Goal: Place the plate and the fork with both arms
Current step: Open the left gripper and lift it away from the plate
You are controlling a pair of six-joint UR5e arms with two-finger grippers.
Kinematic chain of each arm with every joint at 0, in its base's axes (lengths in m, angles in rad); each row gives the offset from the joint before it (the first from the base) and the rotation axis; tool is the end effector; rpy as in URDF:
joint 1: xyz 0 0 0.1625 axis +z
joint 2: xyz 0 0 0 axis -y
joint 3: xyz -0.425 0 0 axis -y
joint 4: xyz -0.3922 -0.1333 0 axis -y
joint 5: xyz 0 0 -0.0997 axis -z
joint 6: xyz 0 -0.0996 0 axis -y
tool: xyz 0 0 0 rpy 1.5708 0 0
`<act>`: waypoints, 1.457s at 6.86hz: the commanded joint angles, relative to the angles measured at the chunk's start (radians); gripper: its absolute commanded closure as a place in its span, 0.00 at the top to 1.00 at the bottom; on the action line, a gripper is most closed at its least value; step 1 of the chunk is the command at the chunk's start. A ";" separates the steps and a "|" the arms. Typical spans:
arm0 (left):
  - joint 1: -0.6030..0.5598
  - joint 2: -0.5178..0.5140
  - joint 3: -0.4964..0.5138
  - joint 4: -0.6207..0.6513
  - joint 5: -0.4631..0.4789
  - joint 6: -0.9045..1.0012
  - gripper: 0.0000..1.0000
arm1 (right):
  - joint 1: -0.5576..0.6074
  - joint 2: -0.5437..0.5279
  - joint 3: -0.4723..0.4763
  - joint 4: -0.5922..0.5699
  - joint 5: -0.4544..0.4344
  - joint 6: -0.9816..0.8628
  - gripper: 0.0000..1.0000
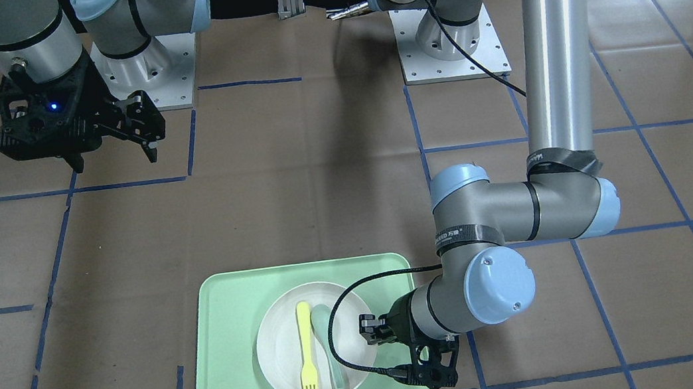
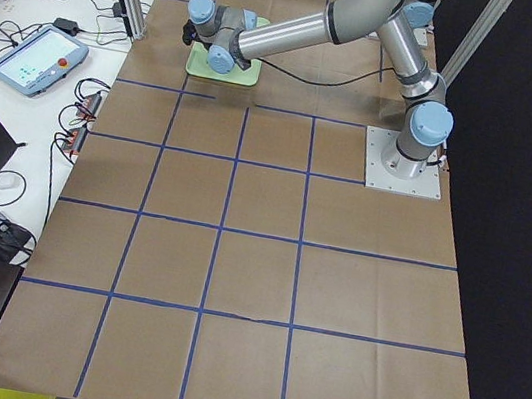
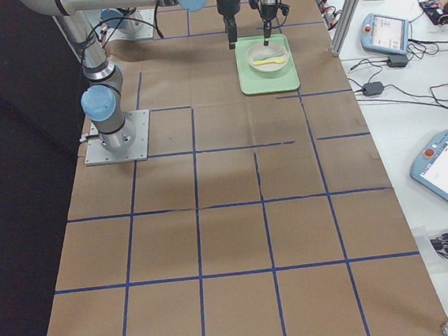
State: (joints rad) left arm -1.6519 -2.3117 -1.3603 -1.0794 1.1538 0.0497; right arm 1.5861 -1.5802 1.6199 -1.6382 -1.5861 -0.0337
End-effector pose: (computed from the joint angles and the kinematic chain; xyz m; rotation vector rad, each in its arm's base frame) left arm -0.2315 -0.7048 0.1828 -0.1668 -2.7195 -0.0622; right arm 0.1393 -0.4882 0.4751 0.0762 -3.1248 0.0431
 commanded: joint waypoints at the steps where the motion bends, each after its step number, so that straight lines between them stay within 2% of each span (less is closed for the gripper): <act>1: -0.003 0.047 -0.006 -0.028 0.000 -0.016 1.00 | 0.000 -0.003 0.000 0.000 -0.002 0.000 1.00; 3: 0.021 0.199 0.015 -0.256 0.023 0.001 1.00 | 0.000 -0.003 -0.011 0.000 -0.003 0.002 1.00; 4: 0.020 0.280 0.016 -0.314 0.140 -0.001 1.00 | 0.000 -0.004 -0.011 0.001 -0.003 0.002 1.00; 5: 0.023 0.363 0.020 -0.427 0.220 -0.005 1.00 | 0.000 -0.004 -0.014 0.001 -0.003 0.002 1.00; 6: 0.026 0.455 0.029 -0.550 0.254 -0.008 1.00 | 0.000 -0.004 -0.014 0.001 -0.003 0.002 1.00; 7: 0.024 0.531 0.039 -0.645 0.391 -0.008 1.00 | 0.000 -0.006 -0.014 0.000 -0.002 0.002 1.00; 8: 0.024 0.602 0.030 -0.750 0.418 -0.008 1.00 | 0.000 -0.006 -0.014 0.000 0.000 0.002 1.00; 10: 0.046 0.734 -0.006 -0.880 0.408 0.036 1.00 | 0.003 0.006 -0.015 -0.014 -0.002 0.003 1.00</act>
State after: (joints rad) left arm -1.6217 -1.6518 -1.3477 -1.8737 1.5621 0.0552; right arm 1.5876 -1.5814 1.6050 -1.6420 -1.5873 -0.0312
